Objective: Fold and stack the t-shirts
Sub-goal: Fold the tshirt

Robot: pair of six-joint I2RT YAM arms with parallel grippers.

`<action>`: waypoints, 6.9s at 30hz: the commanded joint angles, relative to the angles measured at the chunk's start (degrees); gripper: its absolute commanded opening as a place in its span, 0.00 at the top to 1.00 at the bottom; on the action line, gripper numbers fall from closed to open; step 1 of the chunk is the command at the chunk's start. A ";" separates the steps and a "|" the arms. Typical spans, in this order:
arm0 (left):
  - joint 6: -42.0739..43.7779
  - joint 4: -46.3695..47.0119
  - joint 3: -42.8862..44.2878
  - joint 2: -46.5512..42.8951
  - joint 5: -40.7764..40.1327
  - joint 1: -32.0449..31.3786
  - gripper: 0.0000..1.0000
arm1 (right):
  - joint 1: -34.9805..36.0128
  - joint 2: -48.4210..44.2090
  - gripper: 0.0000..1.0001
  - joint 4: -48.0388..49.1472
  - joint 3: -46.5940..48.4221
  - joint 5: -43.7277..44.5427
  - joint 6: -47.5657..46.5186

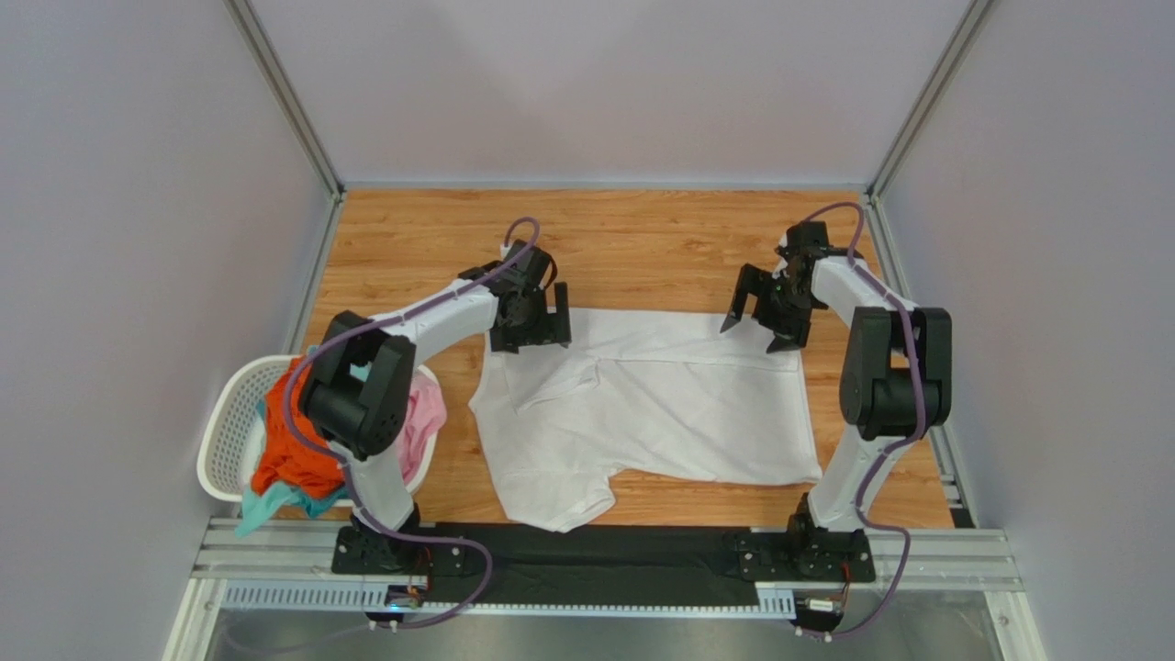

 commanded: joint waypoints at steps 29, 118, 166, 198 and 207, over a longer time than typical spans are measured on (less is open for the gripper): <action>4.99 -21.79 51.19 31.97 7.64 9.11 0.00 | -0.63 16.03 0.00 -3.99 29.32 3.15 -0.47; -37.46 -2.19 -36.44 -32.03 -7.56 -17.35 1.00 | -0.81 -48.13 0.76 12.27 -50.57 11.69 21.33; -14.53 -11.95 7.50 -4.62 -8.09 -0.39 1.00 | -1.34 -18.27 0.99 8.57 -14.11 11.69 14.91; -12.41 1.76 -0.15 -5.41 5.88 0.85 0.00 | 0.33 -38.20 0.00 8.49 -24.99 5.72 9.99; -11.45 2.56 6.87 4.86 4.31 0.94 0.00 | 0.33 -41.90 0.00 2.78 -24.30 5.18 5.95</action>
